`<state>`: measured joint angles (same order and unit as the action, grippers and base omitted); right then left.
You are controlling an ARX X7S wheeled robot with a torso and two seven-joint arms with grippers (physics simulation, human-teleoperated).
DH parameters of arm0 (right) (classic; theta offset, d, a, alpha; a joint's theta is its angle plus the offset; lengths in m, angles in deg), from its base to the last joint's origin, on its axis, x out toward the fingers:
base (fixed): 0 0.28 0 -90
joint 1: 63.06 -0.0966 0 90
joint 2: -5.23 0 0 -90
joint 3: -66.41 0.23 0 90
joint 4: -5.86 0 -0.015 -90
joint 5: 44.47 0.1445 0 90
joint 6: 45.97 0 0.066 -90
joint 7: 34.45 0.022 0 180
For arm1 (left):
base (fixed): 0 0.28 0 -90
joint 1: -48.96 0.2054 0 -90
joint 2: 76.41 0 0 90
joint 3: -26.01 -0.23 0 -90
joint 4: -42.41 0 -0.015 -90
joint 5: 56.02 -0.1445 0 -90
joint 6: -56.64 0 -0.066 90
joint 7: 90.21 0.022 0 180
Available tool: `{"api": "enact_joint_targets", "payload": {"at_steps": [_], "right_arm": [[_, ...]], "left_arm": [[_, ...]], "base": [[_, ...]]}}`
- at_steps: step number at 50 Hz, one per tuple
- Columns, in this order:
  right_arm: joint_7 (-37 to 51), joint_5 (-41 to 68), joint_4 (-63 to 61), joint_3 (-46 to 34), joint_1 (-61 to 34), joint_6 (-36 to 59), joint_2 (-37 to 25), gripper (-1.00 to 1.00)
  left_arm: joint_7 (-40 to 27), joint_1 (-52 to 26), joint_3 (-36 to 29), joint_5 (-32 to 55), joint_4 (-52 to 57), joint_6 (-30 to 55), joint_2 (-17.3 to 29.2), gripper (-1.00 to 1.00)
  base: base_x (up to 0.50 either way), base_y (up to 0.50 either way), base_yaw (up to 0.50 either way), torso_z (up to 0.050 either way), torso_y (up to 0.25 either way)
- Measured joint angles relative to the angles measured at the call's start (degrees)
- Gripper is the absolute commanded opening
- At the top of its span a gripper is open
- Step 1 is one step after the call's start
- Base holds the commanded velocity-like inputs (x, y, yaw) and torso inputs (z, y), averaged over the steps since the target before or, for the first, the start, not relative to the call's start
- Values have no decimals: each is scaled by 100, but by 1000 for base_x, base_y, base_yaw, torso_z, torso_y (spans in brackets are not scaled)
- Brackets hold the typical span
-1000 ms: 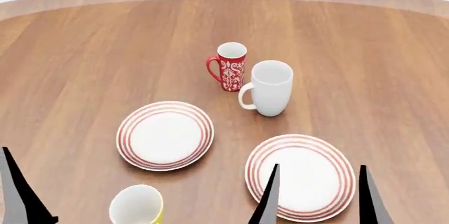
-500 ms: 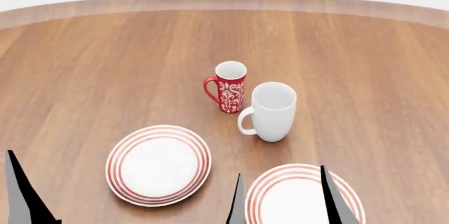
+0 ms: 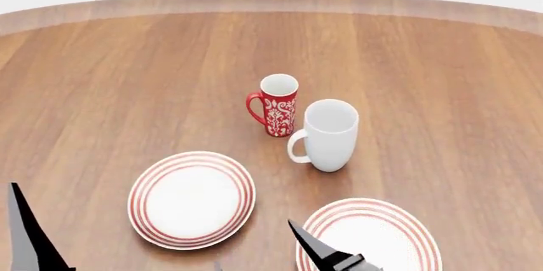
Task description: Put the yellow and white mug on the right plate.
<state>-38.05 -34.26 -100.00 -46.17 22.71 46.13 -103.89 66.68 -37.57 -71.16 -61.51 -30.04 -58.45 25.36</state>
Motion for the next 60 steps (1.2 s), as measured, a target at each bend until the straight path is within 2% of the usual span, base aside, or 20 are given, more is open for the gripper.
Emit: {"api": "enact_joint_targets", "payload": {"at_steps": [6, 16, 34, 60], "right_arm": [[-306, 106, -59, -240, -170, 641, -184, 100], [-604, 91, -153, -539, -307, 1162, -417, 100], [-916, -53, -171, -958, -379, 1349, -614, 100], [-1046, 38, 97, -1219, -430, 1483, -467, 100]], "left_arm": [[-20, -2, -27, 3, -14, 5, 23, 100], [-49, -2, -75, 0, -33, 30, 57, 100], [-78, -12, -176, 6, -64, 133, 111, 100], [-130, -40, -296, 21, -136, 192, 188, 100]], "base": [[0, 0, 0, 0, 0], [0, 0, 0, 0, 0], [0, 0, 0, 0, 0], [0, 0, 0, 0, 0]]}}
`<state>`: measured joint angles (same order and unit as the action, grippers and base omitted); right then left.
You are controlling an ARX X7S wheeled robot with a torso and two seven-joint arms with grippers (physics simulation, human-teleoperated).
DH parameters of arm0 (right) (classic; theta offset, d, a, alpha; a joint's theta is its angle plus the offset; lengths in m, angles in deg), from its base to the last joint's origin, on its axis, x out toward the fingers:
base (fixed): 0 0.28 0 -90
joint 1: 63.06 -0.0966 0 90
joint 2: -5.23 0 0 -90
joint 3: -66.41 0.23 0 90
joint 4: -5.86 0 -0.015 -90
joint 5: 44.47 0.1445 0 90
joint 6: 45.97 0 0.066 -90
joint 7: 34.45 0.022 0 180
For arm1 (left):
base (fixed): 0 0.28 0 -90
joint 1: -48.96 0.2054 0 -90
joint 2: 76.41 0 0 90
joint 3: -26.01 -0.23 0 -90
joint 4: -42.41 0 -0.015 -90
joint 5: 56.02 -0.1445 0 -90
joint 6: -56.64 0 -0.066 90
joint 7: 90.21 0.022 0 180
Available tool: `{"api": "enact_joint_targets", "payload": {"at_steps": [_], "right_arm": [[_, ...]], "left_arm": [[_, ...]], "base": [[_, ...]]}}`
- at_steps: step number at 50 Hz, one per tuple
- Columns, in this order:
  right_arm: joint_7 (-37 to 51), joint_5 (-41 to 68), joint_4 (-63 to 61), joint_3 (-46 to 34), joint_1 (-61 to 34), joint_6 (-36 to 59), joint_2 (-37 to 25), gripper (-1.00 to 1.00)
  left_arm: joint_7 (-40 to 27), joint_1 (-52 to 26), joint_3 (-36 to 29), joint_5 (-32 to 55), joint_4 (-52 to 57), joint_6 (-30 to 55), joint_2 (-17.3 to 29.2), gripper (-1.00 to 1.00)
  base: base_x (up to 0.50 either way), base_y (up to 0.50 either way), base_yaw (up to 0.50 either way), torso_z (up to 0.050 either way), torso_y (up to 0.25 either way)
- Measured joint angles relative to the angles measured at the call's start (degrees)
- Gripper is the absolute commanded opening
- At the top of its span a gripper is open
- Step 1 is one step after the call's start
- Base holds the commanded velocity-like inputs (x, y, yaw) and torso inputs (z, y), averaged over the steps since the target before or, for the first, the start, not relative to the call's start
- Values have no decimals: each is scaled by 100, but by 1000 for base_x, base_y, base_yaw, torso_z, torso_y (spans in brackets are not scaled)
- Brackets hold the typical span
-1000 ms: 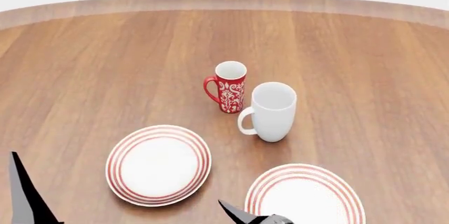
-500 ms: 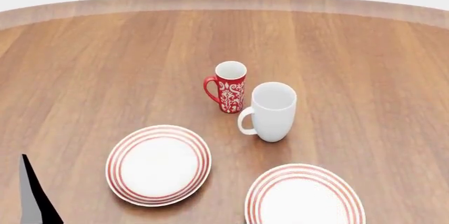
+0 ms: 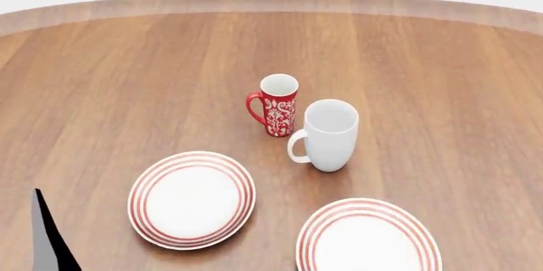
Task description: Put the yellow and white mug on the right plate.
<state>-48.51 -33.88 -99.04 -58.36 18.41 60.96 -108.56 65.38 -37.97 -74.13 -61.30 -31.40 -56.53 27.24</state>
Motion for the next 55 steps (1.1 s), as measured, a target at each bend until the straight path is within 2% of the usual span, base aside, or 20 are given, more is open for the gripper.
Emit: {"api": "enact_joint_targets", "payload": {"at_steps": [55], "right_arm": [[98, 319, 412, -135, -247, 903, 251, 100]], "left_arm": [[-118, -54, -151, 139, -80, 114, 139, 100]], "base": [[0, 0, 0, 0, 0]]}}
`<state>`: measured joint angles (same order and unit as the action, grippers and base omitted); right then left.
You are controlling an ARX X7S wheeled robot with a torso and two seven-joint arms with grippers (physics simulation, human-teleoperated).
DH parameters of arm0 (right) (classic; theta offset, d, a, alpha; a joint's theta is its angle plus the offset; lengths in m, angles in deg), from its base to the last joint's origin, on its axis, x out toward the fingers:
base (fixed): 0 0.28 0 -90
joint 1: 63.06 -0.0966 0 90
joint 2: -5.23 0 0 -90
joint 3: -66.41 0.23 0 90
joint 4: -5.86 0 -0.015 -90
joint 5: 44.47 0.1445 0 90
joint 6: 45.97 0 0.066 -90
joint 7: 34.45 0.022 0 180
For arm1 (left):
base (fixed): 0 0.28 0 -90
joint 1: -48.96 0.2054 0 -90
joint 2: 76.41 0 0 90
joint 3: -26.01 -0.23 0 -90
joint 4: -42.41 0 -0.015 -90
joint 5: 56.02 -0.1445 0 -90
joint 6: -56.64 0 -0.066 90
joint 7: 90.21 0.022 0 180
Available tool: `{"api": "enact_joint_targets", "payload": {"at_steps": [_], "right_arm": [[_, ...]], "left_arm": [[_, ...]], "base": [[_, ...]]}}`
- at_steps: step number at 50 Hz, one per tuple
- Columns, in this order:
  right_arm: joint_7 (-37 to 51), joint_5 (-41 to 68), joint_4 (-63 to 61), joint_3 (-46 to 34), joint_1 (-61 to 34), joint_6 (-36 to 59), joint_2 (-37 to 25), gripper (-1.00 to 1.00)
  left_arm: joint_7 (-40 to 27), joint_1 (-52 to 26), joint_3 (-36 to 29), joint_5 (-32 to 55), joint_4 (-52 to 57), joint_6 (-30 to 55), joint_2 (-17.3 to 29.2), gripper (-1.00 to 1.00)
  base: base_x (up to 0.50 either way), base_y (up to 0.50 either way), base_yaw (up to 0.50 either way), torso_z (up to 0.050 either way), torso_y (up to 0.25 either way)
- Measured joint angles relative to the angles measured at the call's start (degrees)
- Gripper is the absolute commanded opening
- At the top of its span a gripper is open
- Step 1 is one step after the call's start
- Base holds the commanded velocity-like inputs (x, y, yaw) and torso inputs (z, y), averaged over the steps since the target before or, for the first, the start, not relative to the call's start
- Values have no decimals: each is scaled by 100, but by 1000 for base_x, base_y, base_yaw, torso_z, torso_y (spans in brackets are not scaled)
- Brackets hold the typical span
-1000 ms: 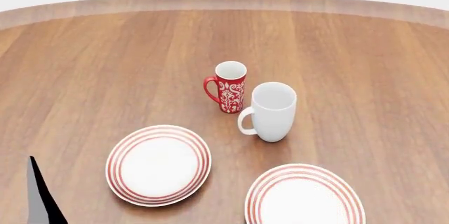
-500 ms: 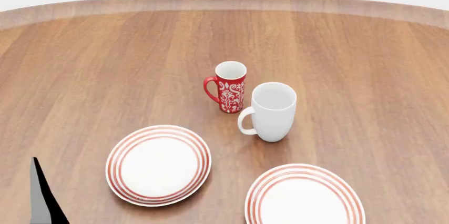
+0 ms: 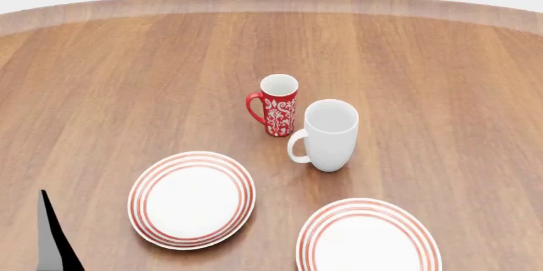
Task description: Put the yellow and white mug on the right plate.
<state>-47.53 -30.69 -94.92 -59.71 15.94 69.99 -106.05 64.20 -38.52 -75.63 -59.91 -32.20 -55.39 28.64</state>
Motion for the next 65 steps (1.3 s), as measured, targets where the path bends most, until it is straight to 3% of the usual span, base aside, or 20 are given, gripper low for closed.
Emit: {"api": "enact_joint_targets", "payload": {"at_steps": [62, 63, 65], "right_arm": [[1, -546, 1548, -683, -566, -576, 495, 100], [2, -553, 1568, -694, -569, -589, 501, -100], [2, -567, 1598, -716, -573, -608, 510, -100]], "left_arm": [[-181, -71, -117, 78, -226, -118, 127, 100], [-184, -75, -120, 80, -243, -132, 130, 100], [-189, -81, -124, 83, -276, -156, 134, 100]], "base": [[0, 0, 0, 0, 0], [0, 0, 0, 0, 0], [0, 0, 0, 0, 0]]}}
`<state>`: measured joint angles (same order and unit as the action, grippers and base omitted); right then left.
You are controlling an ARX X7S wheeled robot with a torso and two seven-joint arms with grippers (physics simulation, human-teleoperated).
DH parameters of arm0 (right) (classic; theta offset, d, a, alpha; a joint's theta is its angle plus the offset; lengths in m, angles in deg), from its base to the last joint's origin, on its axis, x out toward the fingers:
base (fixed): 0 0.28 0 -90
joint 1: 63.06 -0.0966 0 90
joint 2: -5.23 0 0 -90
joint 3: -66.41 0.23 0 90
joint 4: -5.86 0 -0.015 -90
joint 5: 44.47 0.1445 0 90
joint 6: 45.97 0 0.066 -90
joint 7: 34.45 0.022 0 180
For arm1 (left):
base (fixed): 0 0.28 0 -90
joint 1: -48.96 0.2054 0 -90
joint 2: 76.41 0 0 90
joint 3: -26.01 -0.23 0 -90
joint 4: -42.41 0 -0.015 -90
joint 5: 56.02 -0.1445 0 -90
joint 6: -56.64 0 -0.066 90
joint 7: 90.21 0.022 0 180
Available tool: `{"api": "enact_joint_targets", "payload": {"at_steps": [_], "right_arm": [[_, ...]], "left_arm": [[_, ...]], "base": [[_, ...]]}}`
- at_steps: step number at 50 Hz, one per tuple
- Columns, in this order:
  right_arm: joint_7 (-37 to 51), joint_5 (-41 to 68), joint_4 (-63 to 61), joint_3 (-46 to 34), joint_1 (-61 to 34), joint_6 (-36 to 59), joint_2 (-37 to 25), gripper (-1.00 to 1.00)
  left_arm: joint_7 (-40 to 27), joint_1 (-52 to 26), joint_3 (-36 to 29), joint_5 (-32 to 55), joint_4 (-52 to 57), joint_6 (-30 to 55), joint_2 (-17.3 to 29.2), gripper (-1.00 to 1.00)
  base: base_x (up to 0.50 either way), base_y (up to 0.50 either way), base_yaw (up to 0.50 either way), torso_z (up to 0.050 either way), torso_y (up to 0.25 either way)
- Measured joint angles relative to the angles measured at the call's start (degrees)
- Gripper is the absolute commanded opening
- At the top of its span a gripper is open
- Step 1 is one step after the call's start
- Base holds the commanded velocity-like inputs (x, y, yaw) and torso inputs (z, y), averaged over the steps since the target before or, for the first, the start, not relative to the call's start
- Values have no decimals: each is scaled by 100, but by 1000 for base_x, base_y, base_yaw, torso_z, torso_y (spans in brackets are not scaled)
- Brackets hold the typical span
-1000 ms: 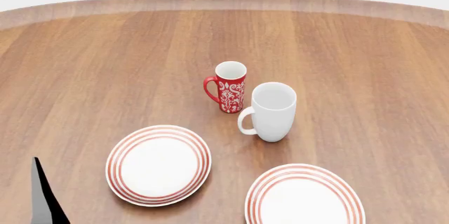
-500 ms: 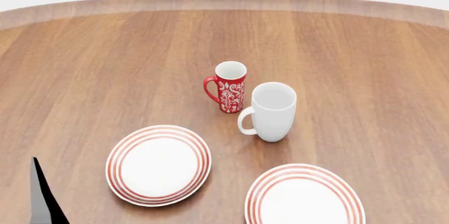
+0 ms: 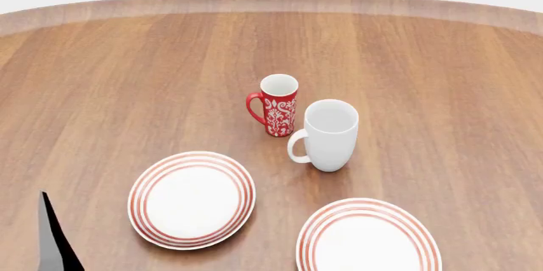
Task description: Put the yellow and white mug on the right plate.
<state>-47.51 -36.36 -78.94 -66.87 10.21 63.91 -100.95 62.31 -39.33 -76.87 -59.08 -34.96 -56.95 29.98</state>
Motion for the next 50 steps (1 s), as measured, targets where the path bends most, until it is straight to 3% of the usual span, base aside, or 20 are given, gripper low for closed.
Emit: {"api": "enact_joint_targets", "payload": {"at_steps": [29, 50], "right_arm": [[106, -10, 179, -69, -140, -151, 23, -100], [552, 469, -345, 1133, -970, 409, -214, -100]], "left_arm": [[-49, -6, -74, 25, -30, 22, 58, 100], [-90, 3, -105, 21, 144, 194, 97, 100]], "base": [[0, 0, 0, 0, 0], [0, 0, 0, 0, 0]]}}
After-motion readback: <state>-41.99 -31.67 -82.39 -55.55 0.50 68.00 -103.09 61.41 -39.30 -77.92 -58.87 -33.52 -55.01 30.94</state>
